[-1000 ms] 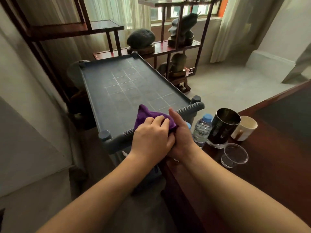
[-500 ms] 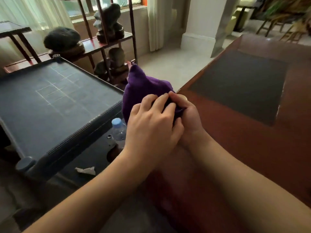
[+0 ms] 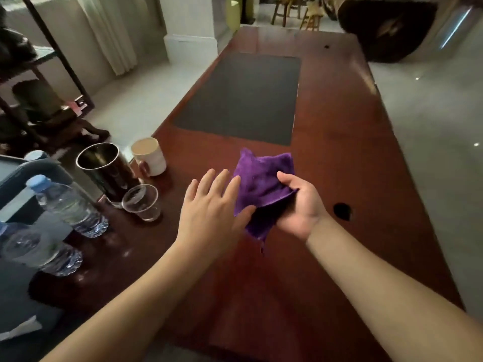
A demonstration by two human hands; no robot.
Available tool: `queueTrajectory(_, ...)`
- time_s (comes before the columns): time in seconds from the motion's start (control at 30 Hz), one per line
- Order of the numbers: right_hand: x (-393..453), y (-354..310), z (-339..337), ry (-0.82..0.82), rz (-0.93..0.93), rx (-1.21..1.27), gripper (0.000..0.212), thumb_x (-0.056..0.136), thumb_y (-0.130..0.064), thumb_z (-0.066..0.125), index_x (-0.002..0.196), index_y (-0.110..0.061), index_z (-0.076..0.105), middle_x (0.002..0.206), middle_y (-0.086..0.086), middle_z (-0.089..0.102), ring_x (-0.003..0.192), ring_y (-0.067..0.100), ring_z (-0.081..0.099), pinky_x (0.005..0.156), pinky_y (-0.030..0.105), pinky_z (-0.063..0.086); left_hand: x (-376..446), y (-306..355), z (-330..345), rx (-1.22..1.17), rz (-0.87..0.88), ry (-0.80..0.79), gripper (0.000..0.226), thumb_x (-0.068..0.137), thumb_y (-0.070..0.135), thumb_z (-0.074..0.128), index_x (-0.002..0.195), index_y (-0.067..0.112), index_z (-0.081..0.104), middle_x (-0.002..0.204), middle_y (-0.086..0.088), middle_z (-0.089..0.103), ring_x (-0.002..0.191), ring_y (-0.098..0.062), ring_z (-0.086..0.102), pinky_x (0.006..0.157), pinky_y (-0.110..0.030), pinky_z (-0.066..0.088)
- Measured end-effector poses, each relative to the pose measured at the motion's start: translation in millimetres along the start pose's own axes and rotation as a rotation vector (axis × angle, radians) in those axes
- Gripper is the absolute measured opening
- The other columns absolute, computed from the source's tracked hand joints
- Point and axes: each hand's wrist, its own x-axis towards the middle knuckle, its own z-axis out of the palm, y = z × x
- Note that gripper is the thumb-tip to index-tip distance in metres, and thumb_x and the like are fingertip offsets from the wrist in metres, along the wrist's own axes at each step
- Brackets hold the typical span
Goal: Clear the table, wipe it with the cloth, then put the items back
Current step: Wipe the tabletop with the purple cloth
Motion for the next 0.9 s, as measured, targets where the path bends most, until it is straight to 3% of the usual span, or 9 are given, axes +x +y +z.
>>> queueTrajectory(0.13,-22.6,-12.7,-65.0,0.162,-0.069,0.096,0.033,0.077,-0.016,0.059,0.108,-0.007,0.067,0.112,0.017,0.070,0.095,0.033,0.070,0.082,0.045,0.051,-4.3,8.8,46.2,-0.001,0.020,-0.123,0.066,0.086,0.056,0.059,0.137,0.014,0.053,0.145,-0.012,0.048,0.138,-0.035,0.037,0.109,-0.055,0.030)
queueTrajectory(0.33,-62.0,-23.9,-144.5,0.374,-0.195,0.169,0.045,0.073,-0.015,0.065,0.118,-0.014,0.064,0.115,0.016,0.070,0.098,0.036,0.069,0.071,0.050,0.056,-14.6,-0.1,102.0,0.026,0.027,-0.242,0.068,0.089,0.061,0.050,0.142,0.020,0.046,0.152,-0.007,0.040,0.144,-0.031,0.027,0.113,-0.053,0.024)
queueTrajectory(0.47,-87.5,-29.7,-183.5,0.495,-0.273,0.179,0.055,0.072,-0.017,0.066,0.127,-0.016,0.060,0.119,0.014,0.069,0.101,0.036,0.068,0.081,0.052,0.051,-29.1,-6.3,133.4,0.030,0.007,-0.352,0.070,0.090,0.065,0.041,0.146,0.024,0.039,0.157,-0.005,0.031,0.147,-0.029,0.018,0.116,-0.050,0.019)
queueTrajectory(0.6,-104.4,-27.9,-205.8,0.575,-0.326,0.196,0.044,0.082,-0.017,0.058,0.126,-0.015,0.060,0.119,0.013,0.069,0.102,0.033,0.068,0.081,0.053,0.049,-41.7,-11.8,153.2,0.023,-0.005,-0.420,0.072,0.091,0.066,0.039,0.149,0.023,0.035,0.159,-0.007,0.026,0.148,-0.030,0.014,0.117,-0.052,0.018)
queueTrajectory(0.67,-109.0,-26.1,-212.7,0.608,-0.324,0.189,0.040,0.085,-0.018,0.057,0.124,-0.016,0.061,0.118,0.012,0.069,0.102,0.033,0.068,0.082,0.053,0.049,-46.1,-13.9,158.6,0.027,-0.017,-0.436,0.078,0.089,0.072,0.027,0.150,0.023,0.033,0.159,-0.009,0.024,0.148,-0.031,0.013,0.117,-0.053,0.018)
queueTrajectory(0.8,-110.0,-24.7,-216.4,0.708,-0.355,0.107,0.032,0.087,-0.018,0.059,0.118,-0.017,0.064,0.111,0.009,0.072,0.097,0.030,0.070,0.081,0.050,0.051,-56.0,-19.4,170.0,0.031,-0.027,-0.424,0.103,0.075,0.080,-0.012,0.151,0.024,0.031,0.160,-0.010,0.024,0.148,-0.031,0.014,0.116,-0.054,0.017)
queueTrajectory(0.9,-106.8,-21.9,-214.0,0.851,-0.468,-0.172,0.019,0.088,-0.021,0.061,0.104,-0.026,0.069,0.101,0.000,0.075,0.092,0.020,0.071,0.077,0.039,0.052,-59.2,-21.6,180.2,-0.004,-0.061,-0.442,0.094,0.079,0.078,-0.003,0.152,0.026,0.027,0.161,-0.009,0.019,0.149,-0.030,0.010,0.117,-0.055,0.013)
